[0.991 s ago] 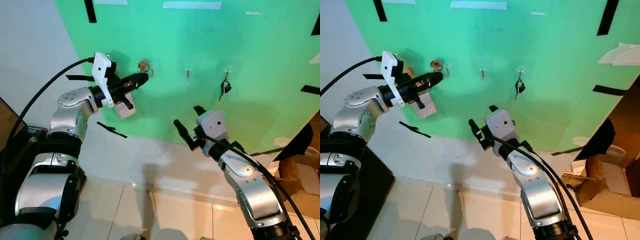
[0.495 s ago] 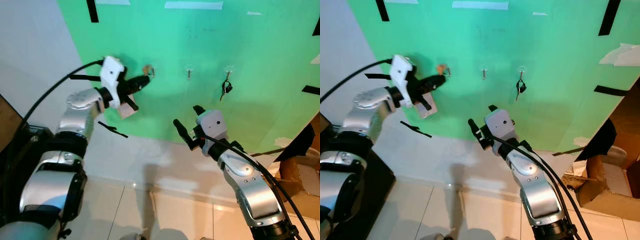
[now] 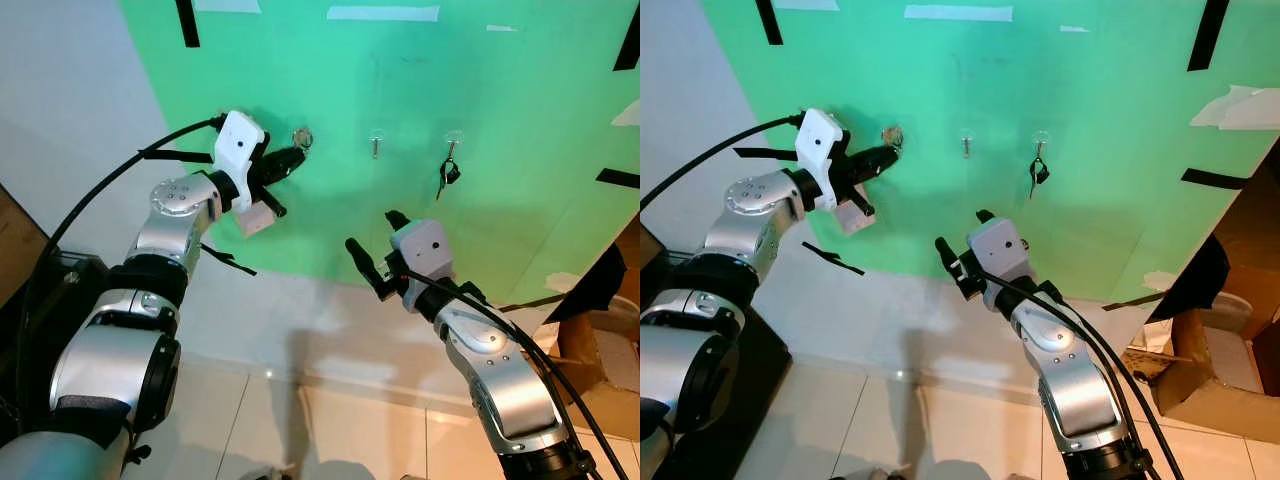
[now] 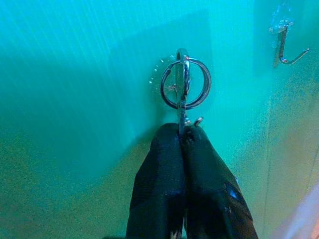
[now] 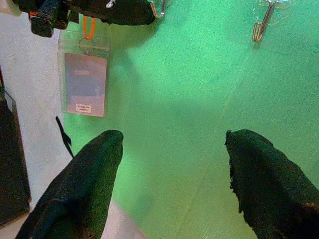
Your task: Hang keys on a hook
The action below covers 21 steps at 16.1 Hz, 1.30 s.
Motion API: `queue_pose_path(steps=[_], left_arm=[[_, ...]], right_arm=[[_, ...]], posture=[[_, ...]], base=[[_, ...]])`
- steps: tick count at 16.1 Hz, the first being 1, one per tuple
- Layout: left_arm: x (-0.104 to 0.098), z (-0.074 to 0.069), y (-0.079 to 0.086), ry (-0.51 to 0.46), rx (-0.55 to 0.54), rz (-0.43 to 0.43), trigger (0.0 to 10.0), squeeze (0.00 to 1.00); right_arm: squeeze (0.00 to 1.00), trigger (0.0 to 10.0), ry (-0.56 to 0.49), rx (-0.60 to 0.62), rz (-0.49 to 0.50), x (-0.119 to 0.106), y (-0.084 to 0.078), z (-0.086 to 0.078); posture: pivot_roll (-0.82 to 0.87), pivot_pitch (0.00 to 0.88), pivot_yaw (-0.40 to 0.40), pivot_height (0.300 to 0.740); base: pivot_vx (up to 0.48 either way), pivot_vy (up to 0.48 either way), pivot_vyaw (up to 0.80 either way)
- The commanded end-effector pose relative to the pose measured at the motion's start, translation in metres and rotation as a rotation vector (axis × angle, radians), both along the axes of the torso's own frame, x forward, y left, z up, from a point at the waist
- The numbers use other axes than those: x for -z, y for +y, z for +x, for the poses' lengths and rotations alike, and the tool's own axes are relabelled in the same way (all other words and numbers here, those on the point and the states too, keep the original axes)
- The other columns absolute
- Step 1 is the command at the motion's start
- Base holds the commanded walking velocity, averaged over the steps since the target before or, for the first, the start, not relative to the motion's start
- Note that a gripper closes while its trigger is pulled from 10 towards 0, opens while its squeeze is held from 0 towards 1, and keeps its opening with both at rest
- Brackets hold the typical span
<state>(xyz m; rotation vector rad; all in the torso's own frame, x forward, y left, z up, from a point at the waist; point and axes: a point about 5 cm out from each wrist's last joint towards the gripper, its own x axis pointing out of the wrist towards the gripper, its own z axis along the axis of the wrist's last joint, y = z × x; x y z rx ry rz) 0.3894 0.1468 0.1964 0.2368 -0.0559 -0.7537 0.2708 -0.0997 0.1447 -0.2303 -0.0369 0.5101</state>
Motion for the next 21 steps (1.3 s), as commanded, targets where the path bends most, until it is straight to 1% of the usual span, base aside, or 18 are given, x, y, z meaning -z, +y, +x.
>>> queue_pose_path(steps=[1,4,6,7,11,16,20,21], left_arm=[[-0.003,0.002,-0.001,-0.017,-0.008,0.02,10.0,0.0],[0.005,0.0,0.003,-0.009,-0.018,0.051,10.0,0.0],[0.009,-0.003,0.004,0.007,0.004,0.04,10.0,0.0],[0.015,-0.006,0.004,0.02,0.024,0.042,10.0,0.0],[0.02,-0.01,0.007,0.029,0.042,0.028,10.0,0.0],[0.026,-0.014,0.011,0.041,0.05,0.046,10.0,0.0],[0.029,-0.014,0.011,0.039,0.034,0.081,10.0,0.0],[0.029,-0.014,0.011,0.038,0.031,0.093,10.0,0.0]], right_arm=[[0.0,10.0,-0.006,-0.008,-0.009,0.001,0.004,0.0],[0.0,10.0,-0.008,-0.007,-0.013,0.001,0.003,-0.001],[0.0,10.0,-0.007,-0.006,-0.012,0.001,0.003,-0.001],[0.0,10.0,-0.007,-0.01,-0.013,0.001,0.004,-0.001],[0.0,10.0,-0.004,-0.017,-0.013,0.002,0.005,-0.001],[0.0,10.0,-0.008,-0.022,-0.007,0.001,0.005,-0.001],[0.0,10.0,0.022,-0.067,0.06,-0.004,0.006,-0.001],[0.0,10.0,0.027,-0.059,0.102,-0.007,0.007,0.0]], posture=[[-0.09,0.0,0.116,0.74],[-0.09,0.0,0.121,0.74],[-0.08,0.0,0.116,0.74],[-0.08,0.0,0.116,0.74],[-0.07,0.0,0.107,0.74],[-0.07,0.0,0.109,0.74],[-0.07,0.0,0.108,0.74],[-0.07,0.0,0.108,0.74]], base=[[0.0,0.0,0.0],[0.0,0.0,0.0],[0.0,0.0,0.0],[0.0,0.0,0.0],[0.0,0.0,0.0],[0.0,0.0,0.0],[0.0,0.0,0.0],[0.0,0.0,0.0]])
